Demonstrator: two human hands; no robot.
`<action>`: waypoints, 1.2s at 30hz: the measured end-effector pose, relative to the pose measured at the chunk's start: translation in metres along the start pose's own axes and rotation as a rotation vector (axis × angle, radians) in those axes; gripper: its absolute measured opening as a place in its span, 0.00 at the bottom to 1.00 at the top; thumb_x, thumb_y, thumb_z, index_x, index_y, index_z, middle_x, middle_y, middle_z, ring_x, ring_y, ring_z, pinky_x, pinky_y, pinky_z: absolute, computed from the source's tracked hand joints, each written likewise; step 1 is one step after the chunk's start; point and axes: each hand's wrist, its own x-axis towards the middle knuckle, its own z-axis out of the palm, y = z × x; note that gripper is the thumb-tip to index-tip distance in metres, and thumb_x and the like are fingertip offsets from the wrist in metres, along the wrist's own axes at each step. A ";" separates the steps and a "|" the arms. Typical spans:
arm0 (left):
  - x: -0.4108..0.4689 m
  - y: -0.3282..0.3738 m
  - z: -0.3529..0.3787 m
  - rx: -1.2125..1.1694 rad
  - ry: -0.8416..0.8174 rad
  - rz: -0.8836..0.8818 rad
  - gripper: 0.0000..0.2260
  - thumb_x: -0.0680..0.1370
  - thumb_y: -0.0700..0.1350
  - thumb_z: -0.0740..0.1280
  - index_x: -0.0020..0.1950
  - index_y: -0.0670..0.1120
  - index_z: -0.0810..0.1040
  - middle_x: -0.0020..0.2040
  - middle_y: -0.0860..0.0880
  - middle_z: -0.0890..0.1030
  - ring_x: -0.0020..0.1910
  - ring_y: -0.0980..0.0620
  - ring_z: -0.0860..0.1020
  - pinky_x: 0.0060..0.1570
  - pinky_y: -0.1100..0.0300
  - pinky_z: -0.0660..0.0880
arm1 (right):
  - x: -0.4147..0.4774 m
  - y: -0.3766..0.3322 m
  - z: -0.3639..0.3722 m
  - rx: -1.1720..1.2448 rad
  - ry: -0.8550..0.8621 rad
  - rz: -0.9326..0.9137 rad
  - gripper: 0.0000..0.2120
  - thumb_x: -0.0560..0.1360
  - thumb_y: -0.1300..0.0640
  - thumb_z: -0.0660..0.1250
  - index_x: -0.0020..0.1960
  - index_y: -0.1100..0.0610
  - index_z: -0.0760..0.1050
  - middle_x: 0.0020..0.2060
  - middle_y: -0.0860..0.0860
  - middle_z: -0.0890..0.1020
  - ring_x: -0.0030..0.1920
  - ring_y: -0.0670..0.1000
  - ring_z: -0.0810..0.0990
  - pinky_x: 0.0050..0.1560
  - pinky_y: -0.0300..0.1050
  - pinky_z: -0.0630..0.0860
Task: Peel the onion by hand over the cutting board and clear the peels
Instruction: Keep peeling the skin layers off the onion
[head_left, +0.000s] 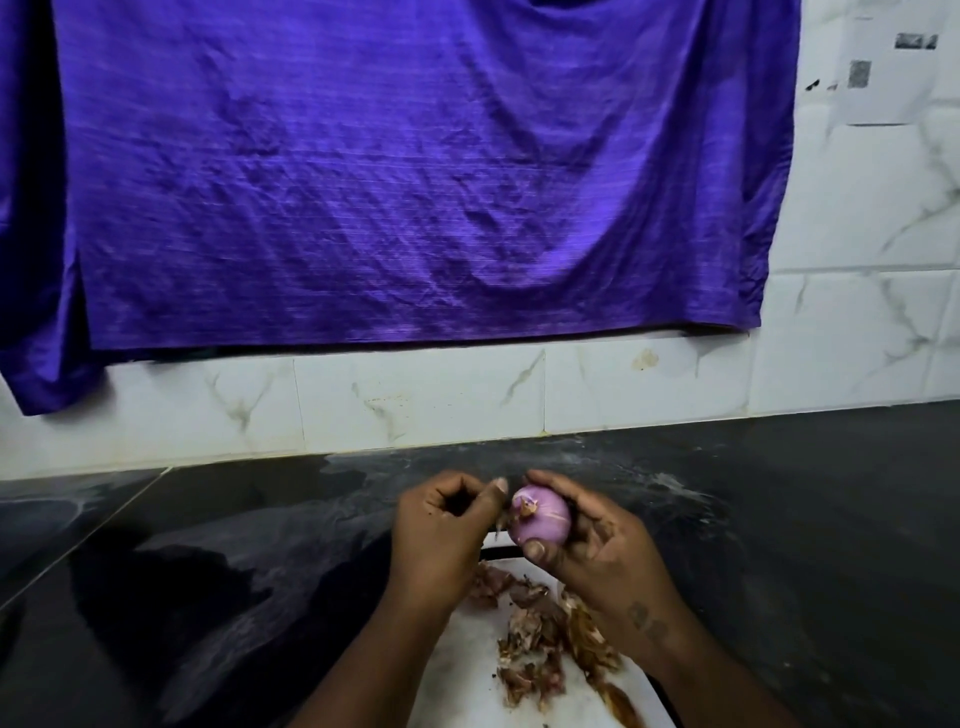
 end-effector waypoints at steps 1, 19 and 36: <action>0.000 0.000 0.000 0.013 -0.016 0.000 0.09 0.77 0.37 0.75 0.37 0.39 0.84 0.31 0.49 0.82 0.30 0.59 0.78 0.31 0.67 0.74 | 0.001 0.001 -0.001 -0.007 0.003 -0.006 0.29 0.66 0.65 0.79 0.65 0.51 0.79 0.61 0.51 0.85 0.61 0.54 0.84 0.57 0.48 0.82; -0.002 0.006 0.001 0.073 -0.129 0.176 0.09 0.76 0.32 0.74 0.44 0.45 0.88 0.53 0.53 0.80 0.51 0.57 0.82 0.47 0.58 0.84 | 0.017 -0.002 -0.016 -0.030 -0.077 0.048 0.30 0.65 0.64 0.80 0.66 0.54 0.78 0.60 0.51 0.86 0.59 0.55 0.85 0.57 0.49 0.83; -0.009 0.006 0.004 0.092 -0.125 0.192 0.10 0.81 0.37 0.70 0.53 0.52 0.83 0.53 0.50 0.82 0.48 0.58 0.83 0.43 0.68 0.80 | 0.015 -0.006 -0.019 0.070 -0.041 0.087 0.31 0.69 0.46 0.79 0.70 0.50 0.77 0.63 0.52 0.84 0.61 0.54 0.84 0.60 0.52 0.81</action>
